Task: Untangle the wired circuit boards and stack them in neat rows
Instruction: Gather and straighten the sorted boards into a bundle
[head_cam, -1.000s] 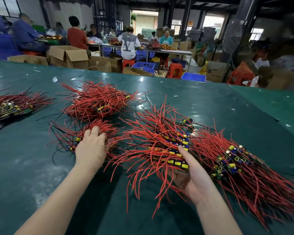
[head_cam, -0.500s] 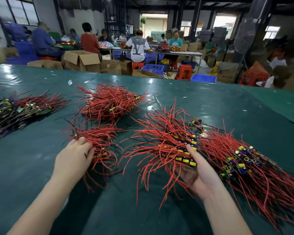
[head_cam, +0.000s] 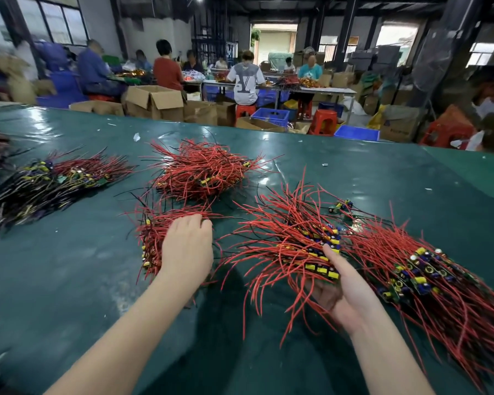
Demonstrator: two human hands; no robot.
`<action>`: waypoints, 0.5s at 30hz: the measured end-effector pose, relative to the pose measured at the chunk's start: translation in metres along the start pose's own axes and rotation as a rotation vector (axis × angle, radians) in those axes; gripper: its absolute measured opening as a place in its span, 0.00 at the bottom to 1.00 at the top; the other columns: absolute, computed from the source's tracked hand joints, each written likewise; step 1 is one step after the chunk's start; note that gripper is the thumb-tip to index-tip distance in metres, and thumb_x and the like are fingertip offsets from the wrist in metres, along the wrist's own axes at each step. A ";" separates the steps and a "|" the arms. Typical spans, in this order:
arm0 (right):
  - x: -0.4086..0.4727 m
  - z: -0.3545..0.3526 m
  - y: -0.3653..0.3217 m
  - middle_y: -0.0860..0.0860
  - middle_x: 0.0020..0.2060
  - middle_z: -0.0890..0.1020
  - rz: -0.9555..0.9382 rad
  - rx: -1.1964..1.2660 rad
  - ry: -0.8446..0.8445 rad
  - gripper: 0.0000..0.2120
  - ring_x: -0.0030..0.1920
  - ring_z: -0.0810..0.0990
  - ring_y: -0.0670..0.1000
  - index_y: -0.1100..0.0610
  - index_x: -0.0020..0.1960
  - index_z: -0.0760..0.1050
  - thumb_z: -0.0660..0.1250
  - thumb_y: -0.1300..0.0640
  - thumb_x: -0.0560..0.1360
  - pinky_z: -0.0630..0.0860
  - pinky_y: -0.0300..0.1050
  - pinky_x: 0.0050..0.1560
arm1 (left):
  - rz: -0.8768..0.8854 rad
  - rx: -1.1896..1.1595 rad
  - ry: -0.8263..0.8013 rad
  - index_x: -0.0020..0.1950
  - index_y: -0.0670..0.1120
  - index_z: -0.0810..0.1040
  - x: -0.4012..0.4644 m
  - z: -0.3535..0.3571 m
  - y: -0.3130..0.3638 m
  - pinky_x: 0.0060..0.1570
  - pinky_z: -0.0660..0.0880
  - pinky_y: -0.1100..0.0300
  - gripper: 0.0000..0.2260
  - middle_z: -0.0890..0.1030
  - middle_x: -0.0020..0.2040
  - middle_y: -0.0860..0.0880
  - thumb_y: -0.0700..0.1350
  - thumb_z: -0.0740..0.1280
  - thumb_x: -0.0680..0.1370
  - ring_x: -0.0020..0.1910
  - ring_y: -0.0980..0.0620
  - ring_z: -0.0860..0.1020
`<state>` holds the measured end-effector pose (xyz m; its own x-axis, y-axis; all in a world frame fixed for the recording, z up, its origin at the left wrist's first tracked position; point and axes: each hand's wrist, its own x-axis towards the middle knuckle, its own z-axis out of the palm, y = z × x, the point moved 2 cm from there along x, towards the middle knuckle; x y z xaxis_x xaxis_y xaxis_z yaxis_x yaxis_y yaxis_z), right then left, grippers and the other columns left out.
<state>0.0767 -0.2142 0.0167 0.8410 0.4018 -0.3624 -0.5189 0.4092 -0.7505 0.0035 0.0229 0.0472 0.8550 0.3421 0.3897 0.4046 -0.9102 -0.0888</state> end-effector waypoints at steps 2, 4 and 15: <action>-0.001 0.000 0.000 0.59 0.45 0.86 0.006 0.004 0.011 0.09 0.36 0.85 0.56 0.57 0.46 0.82 0.72 0.53 0.70 0.82 0.46 0.32 | 0.036 0.075 -0.165 0.72 0.42 0.64 0.010 0.022 0.002 0.70 0.61 0.53 0.22 0.69 0.70 0.44 0.42 0.60 0.78 0.69 0.45 0.67; 0.000 0.000 -0.001 0.59 0.45 0.86 0.011 0.004 0.013 0.10 0.36 0.85 0.56 0.58 0.49 0.82 0.72 0.53 0.71 0.82 0.46 0.31 | 0.052 0.121 -0.233 0.75 0.40 0.58 0.013 0.039 0.001 0.74 0.55 0.53 0.26 0.63 0.75 0.42 0.42 0.59 0.78 0.74 0.46 0.62; 0.003 -0.004 0.001 0.59 0.45 0.86 0.034 0.004 -0.005 0.14 0.37 0.85 0.56 0.58 0.47 0.83 0.74 0.52 0.65 0.82 0.45 0.33 | 0.100 -0.015 0.062 0.62 0.38 0.79 -0.004 0.049 -0.037 0.55 0.75 0.49 0.23 0.83 0.53 0.41 0.32 0.71 0.67 0.50 0.41 0.82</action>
<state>0.0796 -0.2157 0.0129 0.8221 0.4198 -0.3847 -0.5478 0.3988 -0.7354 0.0006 0.0669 0.0037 0.8690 0.2352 0.4353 0.3133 -0.9425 -0.1163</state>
